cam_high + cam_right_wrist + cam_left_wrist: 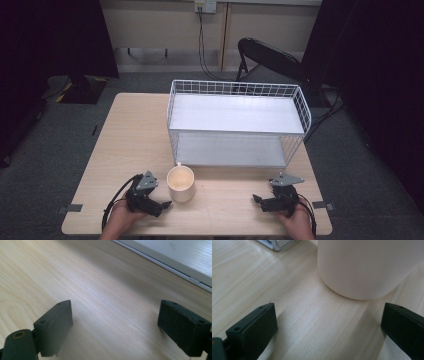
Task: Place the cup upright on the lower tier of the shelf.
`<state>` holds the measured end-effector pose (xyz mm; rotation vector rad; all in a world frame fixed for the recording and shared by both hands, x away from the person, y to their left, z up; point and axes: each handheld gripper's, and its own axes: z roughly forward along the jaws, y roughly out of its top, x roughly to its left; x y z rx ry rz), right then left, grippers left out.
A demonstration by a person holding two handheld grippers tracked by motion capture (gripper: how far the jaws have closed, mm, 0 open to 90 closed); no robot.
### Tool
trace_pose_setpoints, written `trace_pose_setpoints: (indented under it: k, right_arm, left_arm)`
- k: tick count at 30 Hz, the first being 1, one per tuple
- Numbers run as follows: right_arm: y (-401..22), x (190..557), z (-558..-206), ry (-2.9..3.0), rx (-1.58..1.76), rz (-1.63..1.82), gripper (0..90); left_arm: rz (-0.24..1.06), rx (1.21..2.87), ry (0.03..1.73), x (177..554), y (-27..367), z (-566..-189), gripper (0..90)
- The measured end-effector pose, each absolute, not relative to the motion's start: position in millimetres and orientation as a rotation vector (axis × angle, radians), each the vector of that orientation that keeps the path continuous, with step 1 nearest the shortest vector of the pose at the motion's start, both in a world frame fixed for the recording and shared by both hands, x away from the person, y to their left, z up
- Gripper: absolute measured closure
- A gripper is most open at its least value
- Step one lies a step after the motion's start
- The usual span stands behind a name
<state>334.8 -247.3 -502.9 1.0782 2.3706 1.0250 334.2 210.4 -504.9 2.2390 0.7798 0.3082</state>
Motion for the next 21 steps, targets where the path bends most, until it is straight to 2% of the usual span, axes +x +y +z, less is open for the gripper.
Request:
trace_pose_setpoints:
  k: [8,12,21]
  right_arm:
    - [-247.3,334.8,-502.9,2.37,1.079,1.025,11.9]
    - [-247.3,334.7,-502.9,2.37,1.078,1.025,12.0]
    - [-247.2,334.8,-502.9,2.37,1.079,1.025,12.0]
  left_arm:
    - [0.307,2.268,0.836,336.6,204.4,-500.4,1.2]
    - [0.302,2.267,0.823,334.3,206.4,-496.6,15.0]
    - [0.292,2.272,0.817,334.9,207.3,-493.6,20.9]
